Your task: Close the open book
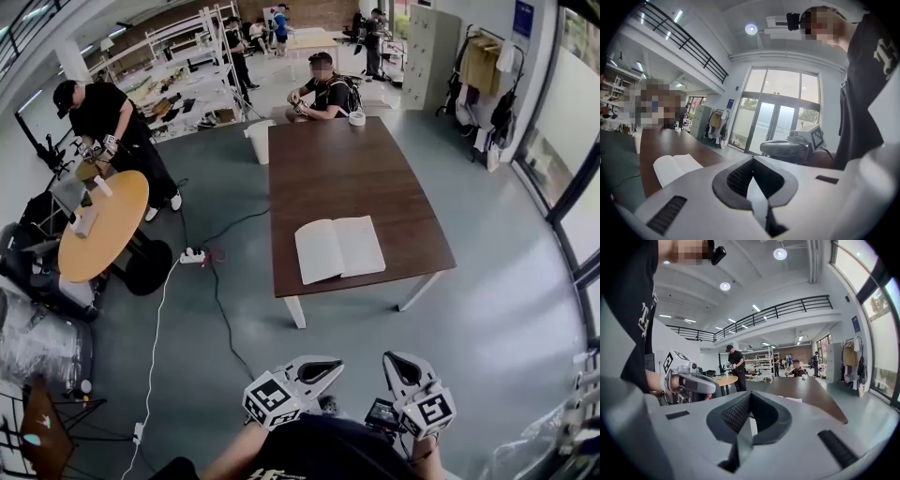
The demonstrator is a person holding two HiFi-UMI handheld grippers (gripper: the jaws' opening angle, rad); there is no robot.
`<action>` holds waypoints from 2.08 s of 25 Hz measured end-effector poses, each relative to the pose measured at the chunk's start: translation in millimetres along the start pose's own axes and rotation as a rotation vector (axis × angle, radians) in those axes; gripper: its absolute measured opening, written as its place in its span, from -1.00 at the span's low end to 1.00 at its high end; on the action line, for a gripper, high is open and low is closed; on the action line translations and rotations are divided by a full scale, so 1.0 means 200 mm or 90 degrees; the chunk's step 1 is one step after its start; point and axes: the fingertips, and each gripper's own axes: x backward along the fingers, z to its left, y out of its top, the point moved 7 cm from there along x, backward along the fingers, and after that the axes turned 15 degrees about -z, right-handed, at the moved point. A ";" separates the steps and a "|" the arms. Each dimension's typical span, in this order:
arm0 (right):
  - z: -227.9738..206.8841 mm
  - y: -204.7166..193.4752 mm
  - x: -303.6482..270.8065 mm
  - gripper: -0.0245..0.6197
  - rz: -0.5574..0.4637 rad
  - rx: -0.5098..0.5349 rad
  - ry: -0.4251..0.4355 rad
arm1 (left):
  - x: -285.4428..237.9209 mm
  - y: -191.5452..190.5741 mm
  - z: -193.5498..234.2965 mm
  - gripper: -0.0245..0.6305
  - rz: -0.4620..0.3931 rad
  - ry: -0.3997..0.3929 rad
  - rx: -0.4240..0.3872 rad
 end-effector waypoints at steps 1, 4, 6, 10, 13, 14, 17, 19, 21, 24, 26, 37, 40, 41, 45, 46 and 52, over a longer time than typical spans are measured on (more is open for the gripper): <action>0.01 0.00 0.01 -0.97 0.001 0.004 0.000 | 0.00 0.00 0.00 -0.91 -0.002 -0.001 0.002; 0.01 -0.03 0.05 -0.97 0.012 0.015 0.002 | 0.00 -0.01 0.00 -0.91 -0.006 0.000 0.004; 0.01 -0.04 0.06 -0.97 0.016 0.014 0.002 | 0.01 -0.02 0.00 -0.91 -0.006 0.003 0.007; 0.02 -0.02 0.09 -0.97 0.028 0.014 0.000 | 0.03 -0.01 -0.03 -0.91 -0.012 0.011 0.008; 0.03 0.02 0.09 -0.97 0.025 0.022 -0.007 | 0.05 -0.01 -0.05 -0.91 -0.017 0.016 0.009; 0.04 0.03 0.09 -0.97 0.028 0.026 -0.013 | 0.06 0.00 -0.05 -0.91 -0.017 0.016 0.010; 0.06 0.05 0.12 -0.97 0.030 0.025 -0.025 | 0.08 0.00 -0.08 -0.91 -0.015 0.014 0.007; 0.07 0.03 0.15 -0.97 0.034 0.023 -0.025 | 0.08 0.00 -0.09 -0.91 -0.016 0.015 0.002; 0.07 0.00 0.18 -0.97 0.032 0.025 -0.009 | 0.08 0.01 -0.11 -0.91 -0.021 0.016 0.000; 0.07 -0.02 0.19 -0.97 0.027 0.022 -0.001 | 0.10 0.00 -0.13 -0.91 -0.025 0.022 -0.003; 0.09 -0.01 0.19 -0.97 0.028 0.020 0.000 | 0.12 0.00 -0.14 -0.91 -0.025 0.025 -0.004; 0.10 0.01 0.20 -0.97 0.019 0.024 0.020 | 0.14 0.04 -0.19 -0.91 -0.035 0.042 -0.021; 0.11 0.02 0.18 -0.96 0.013 0.021 0.023 | 0.16 0.04 -0.19 -0.91 -0.038 0.046 -0.021; 0.12 0.02 0.18 -0.96 0.013 0.023 0.026 | 0.17 0.04 -0.19 -0.91 -0.039 0.048 -0.021; 0.12 0.01 0.18 -0.97 0.023 0.040 0.037 | 0.18 0.04 -0.20 -0.91 -0.038 0.049 -0.023; 0.12 0.01 0.18 -0.97 0.026 0.040 0.033 | 0.18 0.04 -0.20 -0.91 -0.038 0.049 -0.023; 0.14 0.00 0.19 -0.97 0.016 0.033 0.040 | 0.18 0.03 -0.21 -0.91 -0.036 0.050 -0.026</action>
